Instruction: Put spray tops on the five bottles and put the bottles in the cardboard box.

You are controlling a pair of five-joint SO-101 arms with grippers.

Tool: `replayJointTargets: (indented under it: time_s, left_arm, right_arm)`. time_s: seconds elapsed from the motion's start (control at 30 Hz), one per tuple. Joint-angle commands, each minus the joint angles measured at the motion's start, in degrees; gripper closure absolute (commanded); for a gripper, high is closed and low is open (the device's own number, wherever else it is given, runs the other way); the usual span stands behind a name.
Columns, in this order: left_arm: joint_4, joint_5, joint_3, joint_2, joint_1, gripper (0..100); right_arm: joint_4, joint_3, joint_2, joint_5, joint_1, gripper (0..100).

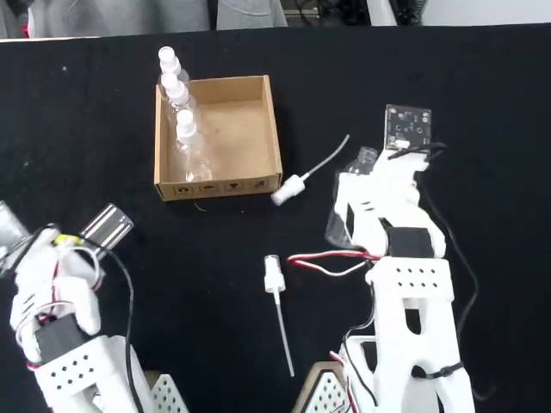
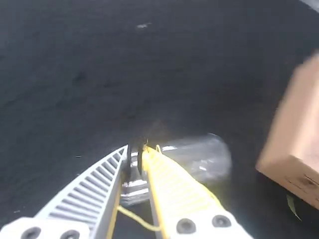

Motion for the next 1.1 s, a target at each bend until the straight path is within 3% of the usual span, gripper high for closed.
replayJointTargets:
  time_s: [0.0,0.27,0.5,0.57,0.73,1.07]
  left_arm:
    - [3.60,-2.20,-7.43,-0.26,7.60,96]
    - [10.37,-4.22,-14.20,-0.09,24.40,96]
    - [10.64,-7.12,-14.29,-0.09,40.13,95]
    - [10.64,-7.38,-14.20,-0.09,43.03,95]
    - [10.64,-7.12,-14.20,0.00,48.04,84]
    - [7.47,-6.95,-14.37,2.20,56.75,83]
  right_arm:
    - [-1.85,-0.31,-2.33,-0.70,1.85,91.0]
    - [-1.85,-0.31,-2.33,-0.70,2.73,91.0]
    - [-4.57,1.01,-2.33,-0.53,2.73,91.0]
    - [-5.71,1.45,-2.33,-0.44,2.73,91.0]
    - [-6.15,1.71,-2.33,-0.26,2.73,91.0]
    - [-6.15,1.71,-2.33,-0.26,2.81,91.0]
